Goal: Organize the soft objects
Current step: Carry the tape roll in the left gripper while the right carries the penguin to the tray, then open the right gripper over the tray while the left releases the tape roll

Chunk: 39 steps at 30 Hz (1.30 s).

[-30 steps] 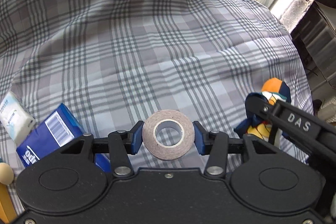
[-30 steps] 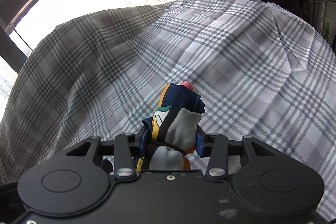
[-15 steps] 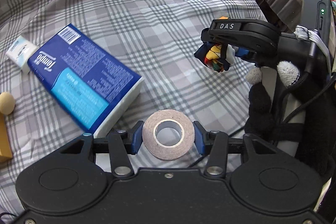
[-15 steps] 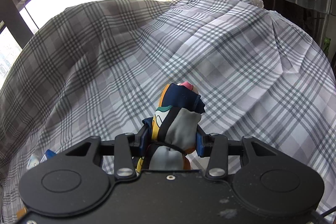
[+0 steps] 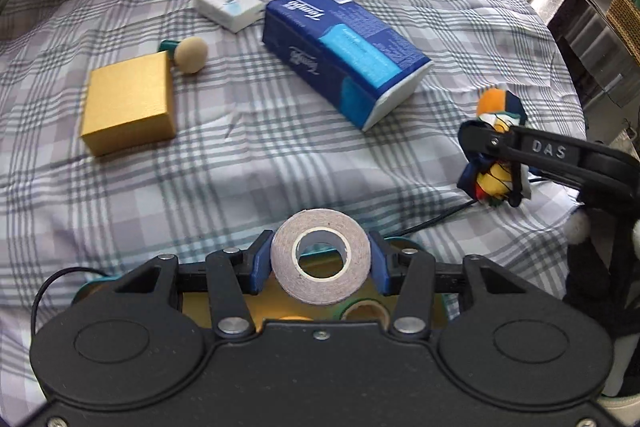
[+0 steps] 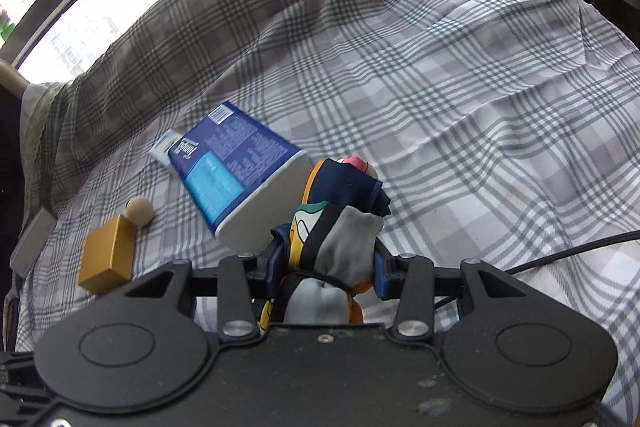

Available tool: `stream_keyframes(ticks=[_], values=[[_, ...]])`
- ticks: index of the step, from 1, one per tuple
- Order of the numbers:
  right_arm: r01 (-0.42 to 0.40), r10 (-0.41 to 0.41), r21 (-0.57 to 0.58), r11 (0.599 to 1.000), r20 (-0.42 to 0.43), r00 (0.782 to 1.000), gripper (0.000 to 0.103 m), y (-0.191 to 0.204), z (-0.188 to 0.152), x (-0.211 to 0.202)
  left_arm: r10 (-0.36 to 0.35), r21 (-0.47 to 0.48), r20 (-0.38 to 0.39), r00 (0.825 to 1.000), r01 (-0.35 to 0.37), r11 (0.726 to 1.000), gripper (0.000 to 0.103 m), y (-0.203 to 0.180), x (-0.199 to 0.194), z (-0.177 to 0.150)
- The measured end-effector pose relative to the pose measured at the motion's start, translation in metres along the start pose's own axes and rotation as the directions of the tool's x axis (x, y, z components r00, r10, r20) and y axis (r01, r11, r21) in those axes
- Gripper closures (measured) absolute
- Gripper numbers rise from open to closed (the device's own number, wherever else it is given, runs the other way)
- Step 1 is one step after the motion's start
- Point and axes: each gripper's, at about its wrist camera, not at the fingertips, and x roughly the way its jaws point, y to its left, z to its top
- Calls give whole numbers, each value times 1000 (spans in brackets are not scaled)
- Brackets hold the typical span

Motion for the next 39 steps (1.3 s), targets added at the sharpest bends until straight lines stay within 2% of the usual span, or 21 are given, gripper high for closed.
stream_keyframes(ticks=[5,8,16,23,29,39], values=[[-59,56,-47,997,-66,996,61,22,-31,-18,58,-72,24,998,-56,996,55,36,-17,-23],[-90,83,-68,994,-99,992,61,35,-46,-25,65,-120,31,997,-61,991,55,53,-24,-33],[-144,118,-159,977,-165,979,61,66,-72,-43,67,-169,20,998,-63,984,55,68,-27,-62],[-166,121,-211,963,-208,970,61,80,-86,-40,119,-125,21,993,-116,985,55,64,-24,-75],[-182,129,-223,958,-236,963,58,84,-89,-35,79,-127,6,997,-78,989,54,65,-23,-79],[-206,148,-248,947,-232,961,56,88,-88,-40,97,-116,9,995,-95,989,54,63,-24,-79]])
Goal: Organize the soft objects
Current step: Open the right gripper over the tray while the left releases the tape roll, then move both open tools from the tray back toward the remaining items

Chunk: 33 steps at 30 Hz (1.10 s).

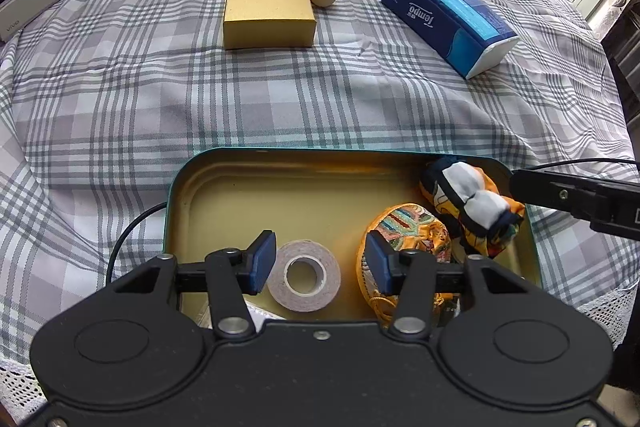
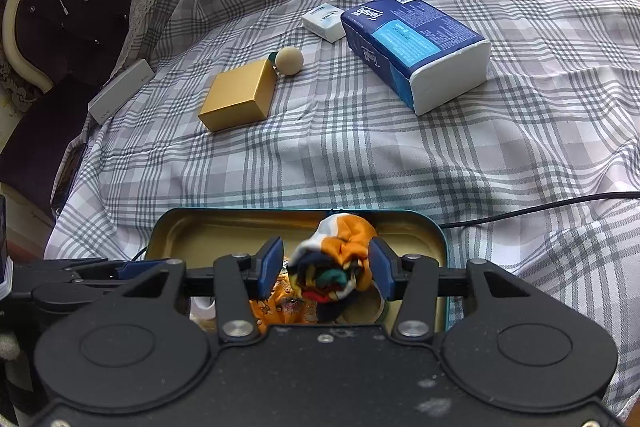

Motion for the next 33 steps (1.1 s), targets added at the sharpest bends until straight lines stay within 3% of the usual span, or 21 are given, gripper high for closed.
stream_keyframes(ticks=[33], values=[[8,-8,9,1000,-1,1000,56,2,8,17,66,-62,38,997,-64,996,54,9,1,18]])
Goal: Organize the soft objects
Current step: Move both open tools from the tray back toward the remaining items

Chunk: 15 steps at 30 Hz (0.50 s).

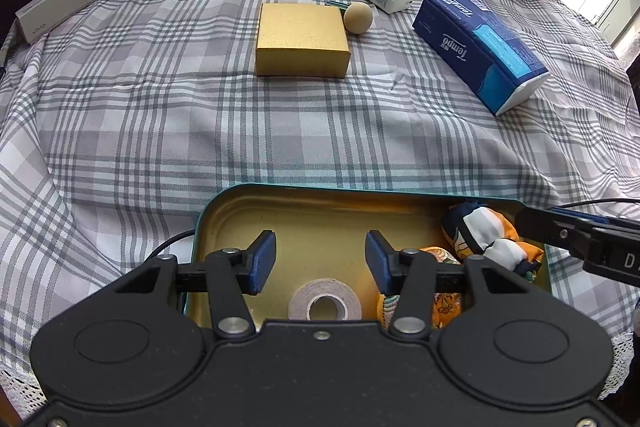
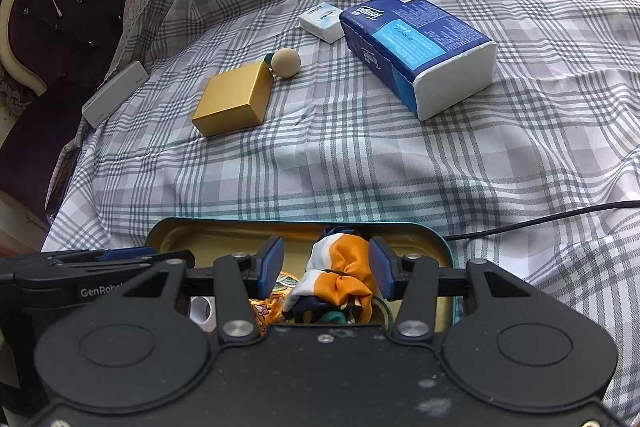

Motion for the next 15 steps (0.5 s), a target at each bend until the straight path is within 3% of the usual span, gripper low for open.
stream_keyframes(ticks=[15], values=[[4,-4,-18,1000,-19,1000,56,6,3,8,58,-39,-22,998,-59,998,54,9,10,1]])
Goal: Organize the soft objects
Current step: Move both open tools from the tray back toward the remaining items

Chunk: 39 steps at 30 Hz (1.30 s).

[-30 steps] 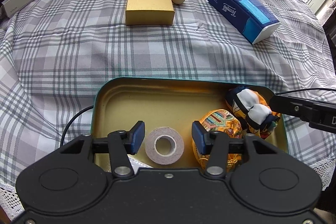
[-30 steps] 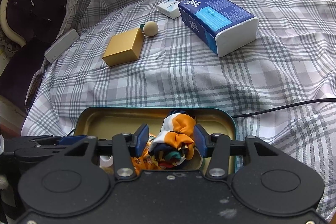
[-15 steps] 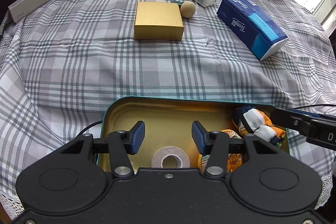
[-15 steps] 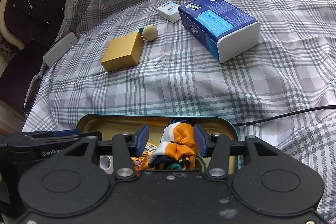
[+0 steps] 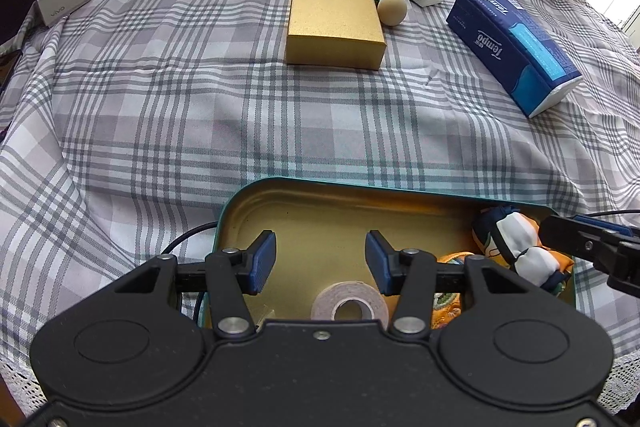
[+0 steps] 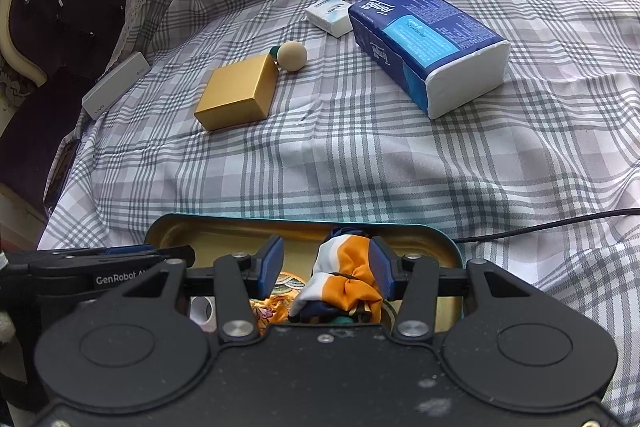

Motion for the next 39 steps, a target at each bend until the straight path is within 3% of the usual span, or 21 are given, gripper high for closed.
stream_keyframes(ticks=[7,17,23,39], values=[[9,-10,-14,1000,-6,1000,56,4,2,2,20,13,25,999,-20,1000,54,0,-3,1],[28,-27,-59,998,12,1000,56,15,18,4,45,15,123,991,-47,999,54,4,-12,23],[46,-42,-80,996,49,998,56,21,40,7,61,26,180,982,-67,997,53,6,-9,52],[87,-75,-115,990,105,992,56,21,133,50,46,35,223,974,-55,998,53,3,28,145]])
